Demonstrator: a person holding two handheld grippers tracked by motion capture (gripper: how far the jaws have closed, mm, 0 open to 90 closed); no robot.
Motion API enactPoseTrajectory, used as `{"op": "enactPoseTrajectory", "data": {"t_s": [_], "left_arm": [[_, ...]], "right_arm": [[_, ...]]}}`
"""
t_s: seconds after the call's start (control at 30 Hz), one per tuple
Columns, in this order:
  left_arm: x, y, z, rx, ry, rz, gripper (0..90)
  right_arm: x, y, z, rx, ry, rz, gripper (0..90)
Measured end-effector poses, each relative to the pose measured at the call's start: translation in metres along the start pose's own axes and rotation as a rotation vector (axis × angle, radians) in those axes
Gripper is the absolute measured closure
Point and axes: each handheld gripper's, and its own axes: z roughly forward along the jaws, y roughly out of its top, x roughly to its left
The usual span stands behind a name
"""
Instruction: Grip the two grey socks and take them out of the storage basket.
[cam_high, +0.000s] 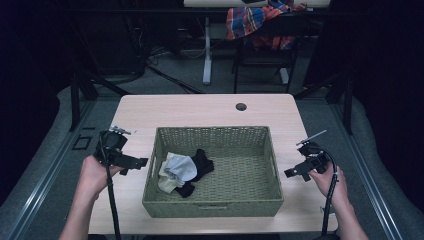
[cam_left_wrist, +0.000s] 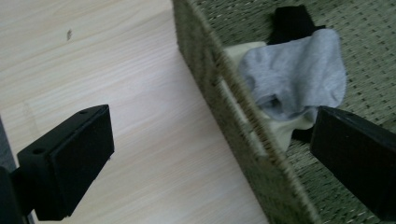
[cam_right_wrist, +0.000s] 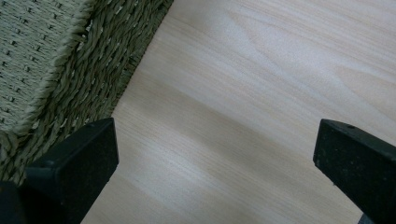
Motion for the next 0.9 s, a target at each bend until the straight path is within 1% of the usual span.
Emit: {"op": "enactPoseTrajectory", "data": {"t_s": [0.07,0.13,0.17,0.2,0.23,0.27,0.37,0.4,0.47,0.5,0.53,0.6,0.63,0.7,0.73,0.77,0.8,0.87,0.9], "left_arm": [[-0.006,0.004,0.001,0.000,-0.004,0.017,0.0],[-0.012,0.010,0.004,0.006,-0.010,0.042,0.0],[-0.012,0.010,0.004,0.006,-0.010,0.042,0.0],[-0.016,0.014,0.005,0.008,-0.014,0.055,0.0],[-0.016,0.014,0.005,0.008,-0.014,0.055,0.0],[-0.018,0.016,0.007,0.015,-0.021,0.066,0.0],[-0.027,0.024,0.012,0.023,-0.032,0.095,0.0],[-0.029,0.025,0.013,0.028,-0.034,0.102,0.0],[-0.032,0.027,0.015,0.032,-0.037,0.106,0.0],[-0.036,0.030,0.019,0.039,-0.041,0.121,0.0],[-0.038,0.032,0.022,0.044,-0.044,0.128,0.1],[-0.043,0.034,0.027,0.057,-0.050,0.143,0.6],[-0.045,0.036,0.029,0.065,-0.054,0.151,1.2],[-0.050,0.038,0.033,0.069,-0.056,0.167,3.5],[-0.050,0.038,0.033,0.069,-0.056,0.167,5.2],[-0.053,0.039,0.035,0.069,-0.054,0.177,5.2],[-0.055,0.040,0.037,0.078,-0.055,0.185,6.7],[-0.058,0.042,0.040,0.089,-0.061,0.199,12.1],[-0.061,0.043,0.044,0.101,-0.060,0.211,16.6]], "right_arm": [[0.000,0.000,0.000,0.004,0.009,-0.001,0.0],[0.000,0.000,0.000,0.003,0.009,0.000,0.0],[0.000,0.000,0.000,0.003,0.009,0.000,0.0],[0.000,0.000,0.000,0.000,0.001,0.000,0.0],[0.000,0.000,0.000,0.000,0.001,0.000,0.0],[0.000,0.000,0.000,0.000,0.002,0.000,0.0],[0.000,0.000,0.001,-0.002,0.005,0.000,0.0],[0.000,0.000,0.001,-0.005,0.018,0.002,0.0],[0.000,0.000,0.001,-0.006,0.018,0.005,0.0],[0.000,0.000,0.001,-0.002,0.007,0.001,0.0],[0.000,0.000,0.002,-0.010,0.016,0.009,0.0],[0.000,0.000,0.001,-0.001,0.007,0.002,0.0],[0.000,0.000,0.001,-0.007,0.012,0.007,0.0],[0.000,0.000,0.001,-0.001,0.008,0.001,0.0],[-0.001,0.000,0.001,0.003,0.009,-0.002,0.0],[-0.001,0.000,0.001,0.003,0.009,-0.002,0.0],[-0.001,0.000,0.001,0.003,0.010,0.000,0.0],[-0.001,0.000,0.001,0.004,0.010,0.000,0.0],[-0.001,0.000,0.001,0.004,0.010,0.000,0.0]]}}
